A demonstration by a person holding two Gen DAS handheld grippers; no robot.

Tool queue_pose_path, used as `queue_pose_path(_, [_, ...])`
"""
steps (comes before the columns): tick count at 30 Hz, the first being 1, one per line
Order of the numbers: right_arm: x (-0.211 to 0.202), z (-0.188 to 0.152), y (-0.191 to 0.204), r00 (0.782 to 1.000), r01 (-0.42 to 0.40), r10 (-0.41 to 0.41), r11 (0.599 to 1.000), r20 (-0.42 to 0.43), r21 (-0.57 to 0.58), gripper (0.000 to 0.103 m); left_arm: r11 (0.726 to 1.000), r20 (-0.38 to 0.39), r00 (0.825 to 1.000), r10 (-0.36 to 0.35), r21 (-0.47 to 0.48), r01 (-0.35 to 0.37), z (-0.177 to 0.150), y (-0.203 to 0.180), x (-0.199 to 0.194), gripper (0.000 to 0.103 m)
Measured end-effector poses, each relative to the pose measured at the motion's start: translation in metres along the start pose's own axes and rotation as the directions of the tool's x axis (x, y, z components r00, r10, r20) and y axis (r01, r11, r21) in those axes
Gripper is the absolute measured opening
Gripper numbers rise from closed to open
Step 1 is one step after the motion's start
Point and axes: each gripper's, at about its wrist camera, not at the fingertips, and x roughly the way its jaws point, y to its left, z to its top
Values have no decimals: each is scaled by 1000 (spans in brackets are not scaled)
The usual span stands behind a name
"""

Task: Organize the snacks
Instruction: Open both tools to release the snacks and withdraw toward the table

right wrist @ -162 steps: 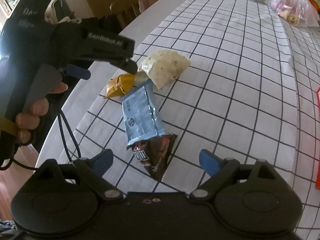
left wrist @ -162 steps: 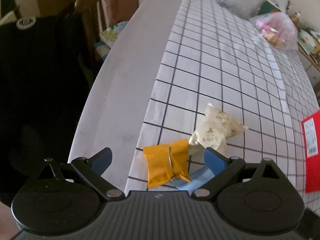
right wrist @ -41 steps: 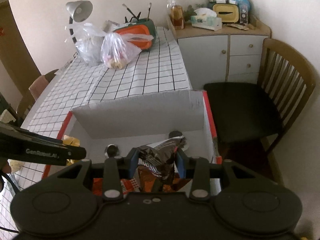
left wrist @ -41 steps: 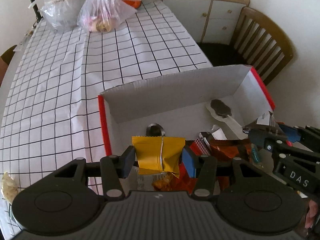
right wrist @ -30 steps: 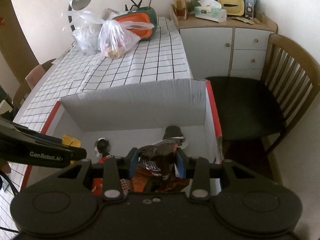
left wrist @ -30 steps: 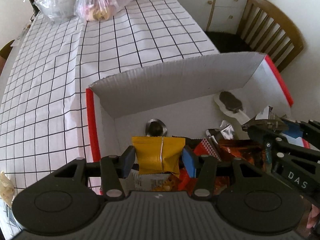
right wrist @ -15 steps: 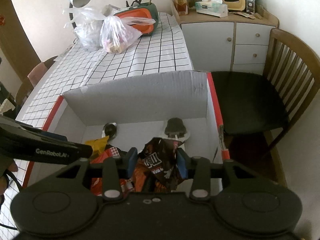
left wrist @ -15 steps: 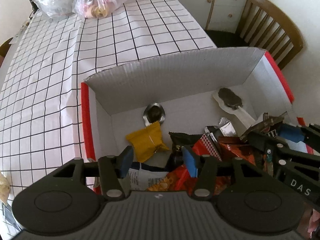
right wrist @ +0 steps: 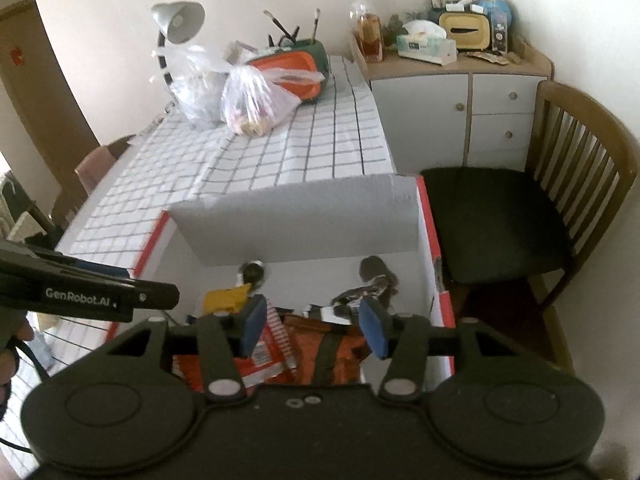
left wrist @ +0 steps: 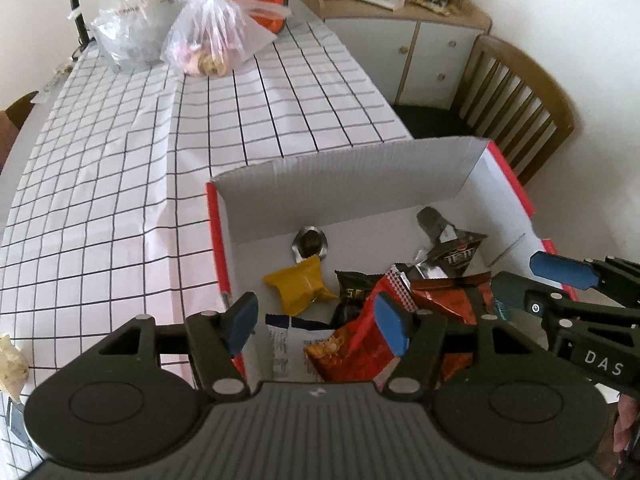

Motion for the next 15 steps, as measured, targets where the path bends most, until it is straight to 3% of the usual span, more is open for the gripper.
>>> queue_pose_path(11, [-41, -6, 38, 995, -47, 49, 999, 85, -23, 64, 999, 139, 990, -38, 20, 35, -27, 17, -58, 67])
queue_pose_path(15, [-52, -10, 54, 993, -52, 55, 998, 104, -34, 72, 999, 182, 982, -43, 21, 40, -37, 27, -77, 70])
